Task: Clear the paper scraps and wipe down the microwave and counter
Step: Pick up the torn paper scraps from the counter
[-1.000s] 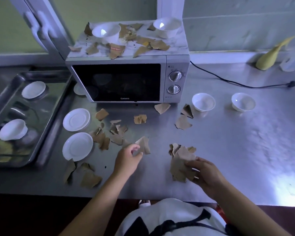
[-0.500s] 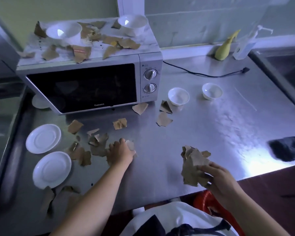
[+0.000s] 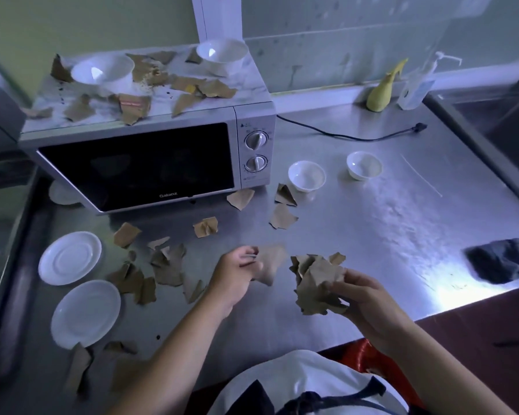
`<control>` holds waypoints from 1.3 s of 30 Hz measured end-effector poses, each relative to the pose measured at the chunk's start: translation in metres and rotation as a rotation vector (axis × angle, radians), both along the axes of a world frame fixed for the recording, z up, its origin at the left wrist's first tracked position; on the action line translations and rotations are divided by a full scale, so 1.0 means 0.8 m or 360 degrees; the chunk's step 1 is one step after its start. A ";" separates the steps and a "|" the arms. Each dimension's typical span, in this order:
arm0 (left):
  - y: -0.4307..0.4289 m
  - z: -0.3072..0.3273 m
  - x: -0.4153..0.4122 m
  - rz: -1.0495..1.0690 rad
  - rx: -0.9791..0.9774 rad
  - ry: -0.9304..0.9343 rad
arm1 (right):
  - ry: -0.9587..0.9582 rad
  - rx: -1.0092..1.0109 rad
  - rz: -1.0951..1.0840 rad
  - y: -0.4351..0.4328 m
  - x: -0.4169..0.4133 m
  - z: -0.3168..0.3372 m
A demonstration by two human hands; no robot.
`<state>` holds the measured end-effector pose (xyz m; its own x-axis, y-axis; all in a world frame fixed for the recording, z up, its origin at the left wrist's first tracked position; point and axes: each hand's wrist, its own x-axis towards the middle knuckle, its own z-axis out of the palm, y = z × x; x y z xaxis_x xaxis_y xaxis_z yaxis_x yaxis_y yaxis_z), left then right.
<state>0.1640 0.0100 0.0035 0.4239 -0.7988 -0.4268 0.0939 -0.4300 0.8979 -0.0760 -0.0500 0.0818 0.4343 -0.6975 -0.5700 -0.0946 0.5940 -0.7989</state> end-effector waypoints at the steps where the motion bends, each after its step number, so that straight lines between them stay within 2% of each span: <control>1: 0.002 0.007 -0.010 0.0000 -0.0063 0.0042 | -0.0020 0.0004 0.0032 -0.002 0.007 0.002; 6: 0.018 0.039 -0.055 -0.0040 -0.0286 0.0300 | -0.0100 0.0129 0.0053 -0.009 0.031 -0.003; 12: 0.035 0.056 -0.070 -0.0032 -0.0296 0.0428 | -0.0133 0.0206 0.0069 -0.014 0.044 -0.012; 17: 0.056 0.050 -0.062 0.0066 -0.0300 0.0484 | -0.0137 0.0209 0.0227 -0.014 0.053 -0.019; 23: 0.079 0.037 -0.043 0.0160 -0.0368 0.0756 | -0.0161 0.0239 0.0342 -0.017 0.061 -0.021; 26: 0.084 0.019 -0.019 0.0559 -0.0164 0.0510 | -0.0095 0.0270 0.0333 -0.024 0.059 -0.024; 28: 0.092 -0.003 0.004 0.0780 0.0148 0.0007 | -0.0045 0.0265 0.0328 -0.028 0.057 -0.024; 30: 0.105 -0.024 0.024 0.0766 0.0433 -0.0432 | 0.0022 0.0267 0.0294 -0.030 0.054 -0.025; 35: 0.113 -0.054 0.060 0.0470 0.0925 -0.1134 | 0.0026 0.0303 0.0197 -0.035 0.044 -0.028; 39: 0.100 -0.066 0.074 0.0371 0.1177 -0.1224 | 0.0052 0.0265 0.0139 -0.039 0.035 -0.033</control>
<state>0.2229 0.0897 -0.0493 0.8905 -0.3189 -0.3245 -0.2325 -0.9320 0.2780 -0.0478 -0.0816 0.0557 0.4683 -0.5529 -0.6893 -0.1757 0.7062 -0.6858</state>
